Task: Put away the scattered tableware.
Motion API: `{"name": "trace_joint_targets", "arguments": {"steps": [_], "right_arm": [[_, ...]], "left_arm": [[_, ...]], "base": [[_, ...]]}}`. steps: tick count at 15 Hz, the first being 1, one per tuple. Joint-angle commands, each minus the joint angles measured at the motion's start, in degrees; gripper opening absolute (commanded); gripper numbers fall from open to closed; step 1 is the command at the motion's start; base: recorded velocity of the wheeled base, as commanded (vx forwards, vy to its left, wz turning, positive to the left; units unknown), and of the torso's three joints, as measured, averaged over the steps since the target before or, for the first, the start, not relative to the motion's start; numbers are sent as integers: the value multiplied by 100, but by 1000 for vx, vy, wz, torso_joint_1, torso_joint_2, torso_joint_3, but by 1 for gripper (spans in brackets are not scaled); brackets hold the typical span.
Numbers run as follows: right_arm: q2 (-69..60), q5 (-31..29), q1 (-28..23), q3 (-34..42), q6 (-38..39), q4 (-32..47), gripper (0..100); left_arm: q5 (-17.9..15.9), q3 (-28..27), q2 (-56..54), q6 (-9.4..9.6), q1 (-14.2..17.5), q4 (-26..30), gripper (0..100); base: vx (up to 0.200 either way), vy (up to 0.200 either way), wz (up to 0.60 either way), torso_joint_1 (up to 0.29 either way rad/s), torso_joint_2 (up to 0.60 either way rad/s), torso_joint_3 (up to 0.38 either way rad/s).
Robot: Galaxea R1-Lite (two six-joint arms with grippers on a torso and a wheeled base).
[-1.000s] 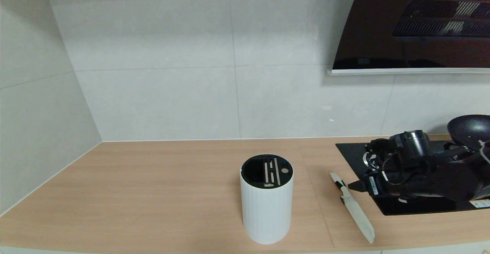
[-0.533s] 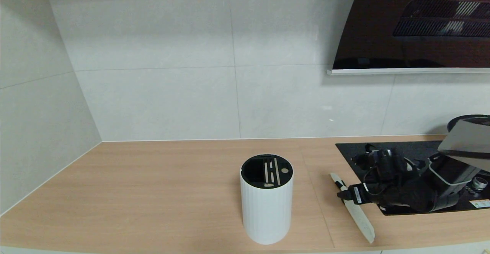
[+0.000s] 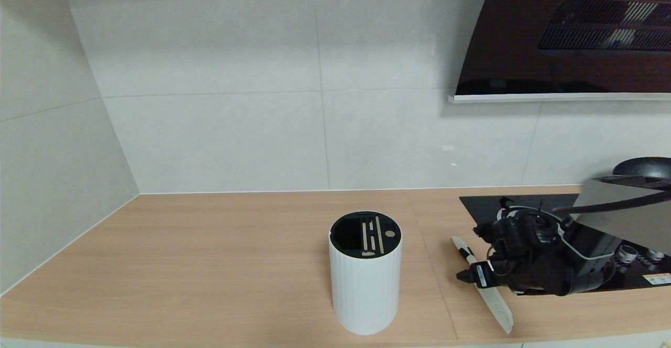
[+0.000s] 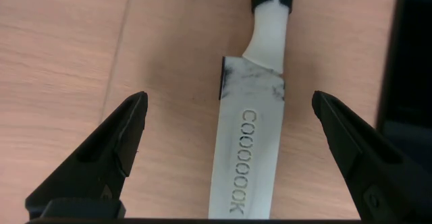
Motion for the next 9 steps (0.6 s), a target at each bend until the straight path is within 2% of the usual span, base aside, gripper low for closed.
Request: {"name": "trace_joint_targets", "arguments": {"steps": [1, 9], "right_arm": [[102, -12, -2, -65, 2, 2, 100], [356, -205, -55, -320, 38, 2, 100]], "left_arm": [[0, 0, 0, -1, 0, -2, 100], [0, 0, 0, -1, 0, -2, 100]], "base": [[0, 0, 0, 0, 0, 0], [0, 0, 0, 0, 0, 0]]}}
